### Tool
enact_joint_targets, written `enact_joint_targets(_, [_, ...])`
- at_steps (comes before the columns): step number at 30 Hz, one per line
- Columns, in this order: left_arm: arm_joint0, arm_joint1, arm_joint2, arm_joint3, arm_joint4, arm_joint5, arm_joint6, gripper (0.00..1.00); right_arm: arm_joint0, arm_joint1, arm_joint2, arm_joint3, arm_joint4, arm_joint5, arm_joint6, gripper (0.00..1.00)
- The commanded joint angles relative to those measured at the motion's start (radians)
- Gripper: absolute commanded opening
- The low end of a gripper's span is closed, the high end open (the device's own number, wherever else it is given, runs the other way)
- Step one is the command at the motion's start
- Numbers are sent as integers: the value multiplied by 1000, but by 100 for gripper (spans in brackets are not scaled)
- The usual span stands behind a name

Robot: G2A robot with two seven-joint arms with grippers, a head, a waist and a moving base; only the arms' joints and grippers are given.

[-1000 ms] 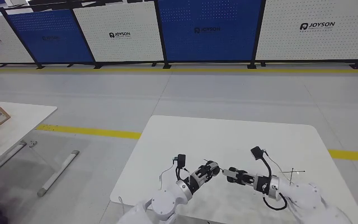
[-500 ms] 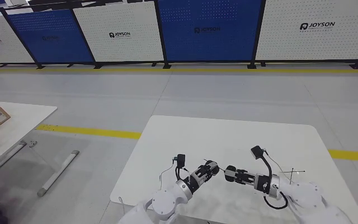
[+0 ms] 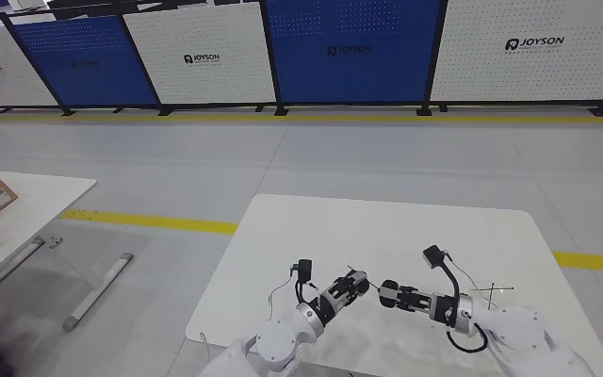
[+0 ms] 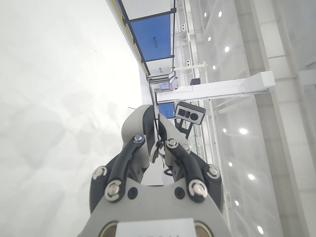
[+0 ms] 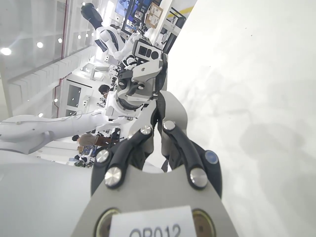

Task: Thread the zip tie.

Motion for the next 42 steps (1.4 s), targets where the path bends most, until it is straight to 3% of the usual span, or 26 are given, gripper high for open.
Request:
enact_joint_targets(1, [0, -1, -1, 2, 7, -3, -5, 100, -1, 0, 6, 0, -2, 0, 5, 0])
enact_joint_targets(4, [1, -1, -2, 8, 10, -17, -26, 100, -5, -1, 15, 0, 5, 0, 17, 0])
enact_joint_targets(6, [2, -1, -5, 14, -3, -54, -51, 100, -7, -1, 22, 1, 10, 0, 27, 0])
enact_joint_targets(17, [-7, -5, 2, 25, -20, -37, -76, 100, -4, -10, 34, 0, 29, 0, 87, 0])
enact_joint_targets(23, [-16, -10, 8, 40, -5, -54, -75, 98, -1, -16, 39, 6, 24, 0, 99, 0])
enact_joint_targets(25, [-14, -10, 5, 39, -1, -61, -72, 72, 0, -17, 43, 10, 26, 0, 103, 0])
enact_joint_targets(26, [-13, -10, 3, 38, 0, -65, -73, 52, 0, -18, 45, 12, 27, 0, 105, 0])
enact_joint_targets(33, [0, -9, -9, 36, 8, -92, -89, 12, -1, -24, 53, 20, 27, 0, 112, 0])
enact_joint_targets(35, [1, -9, -12, 36, 7, -93, -94, 8, -2, -25, 54, 21, 26, 0, 113, 0])
enact_joint_targets(38, [3, -9, -11, 39, 2, -81, -116, 9, -3, -27, 57, 22, 24, 0, 115, 0])
enact_joint_targets(39, [3, -9, -10, 39, -9, -68, -136, 19, -3, -28, 58, 23, 23, 0, 116, 0])
enact_joint_targets(42, [2, -8, -12, 40, -22, -58, -162, 35, -4, -30, 61, 23, 21, 0, 117, 0])
